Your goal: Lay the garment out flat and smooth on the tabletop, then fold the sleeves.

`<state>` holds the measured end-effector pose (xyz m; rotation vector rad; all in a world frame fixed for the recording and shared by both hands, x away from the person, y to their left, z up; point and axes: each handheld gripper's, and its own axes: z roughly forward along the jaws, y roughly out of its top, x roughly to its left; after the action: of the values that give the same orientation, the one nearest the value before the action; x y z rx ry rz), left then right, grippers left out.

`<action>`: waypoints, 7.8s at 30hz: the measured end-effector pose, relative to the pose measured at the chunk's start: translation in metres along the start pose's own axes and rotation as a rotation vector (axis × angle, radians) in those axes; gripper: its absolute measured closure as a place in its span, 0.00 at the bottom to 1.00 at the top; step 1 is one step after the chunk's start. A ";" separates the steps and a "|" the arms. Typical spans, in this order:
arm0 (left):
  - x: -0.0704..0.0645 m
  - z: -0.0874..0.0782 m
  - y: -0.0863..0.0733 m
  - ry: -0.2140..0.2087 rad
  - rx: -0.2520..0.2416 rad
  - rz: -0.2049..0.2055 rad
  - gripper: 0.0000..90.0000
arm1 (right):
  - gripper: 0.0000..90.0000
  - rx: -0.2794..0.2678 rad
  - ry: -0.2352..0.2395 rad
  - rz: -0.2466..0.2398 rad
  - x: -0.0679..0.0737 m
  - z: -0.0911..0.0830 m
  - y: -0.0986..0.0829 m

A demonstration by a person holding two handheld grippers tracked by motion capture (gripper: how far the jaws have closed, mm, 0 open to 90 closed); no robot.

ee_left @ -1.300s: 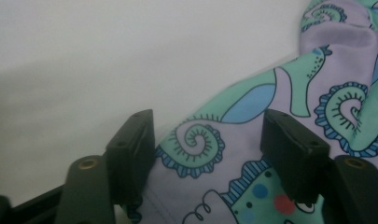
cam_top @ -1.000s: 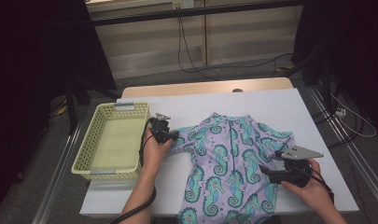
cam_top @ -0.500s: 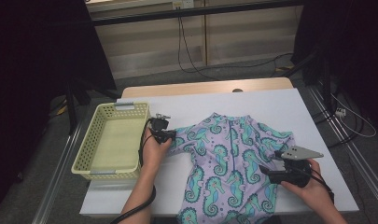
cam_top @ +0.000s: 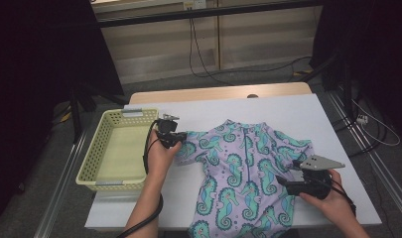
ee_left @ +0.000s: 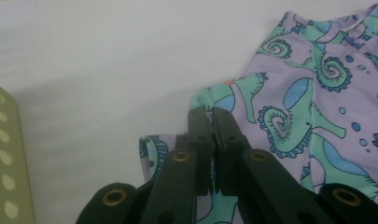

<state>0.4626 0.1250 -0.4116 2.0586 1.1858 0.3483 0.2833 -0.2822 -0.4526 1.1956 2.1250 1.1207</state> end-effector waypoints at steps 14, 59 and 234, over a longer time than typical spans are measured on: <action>0.004 -0.015 0.008 -0.019 -0.029 -0.024 1.00 | 0.21 0.000 -0.001 0.000 0.000 0.000 0.000; -0.070 0.007 0.036 -0.204 -0.009 0.001 1.00 | 0.20 -0.027 0.016 -0.007 0.002 0.002 0.004; -0.019 0.024 -0.018 -0.176 -0.036 0.075 0.33 | 0.40 0.144 -0.311 0.164 -0.088 0.016 0.005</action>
<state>0.4539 0.1043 -0.4386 2.0600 0.9921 0.2169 0.3430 -0.3492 -0.4578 1.5248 1.9209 0.7937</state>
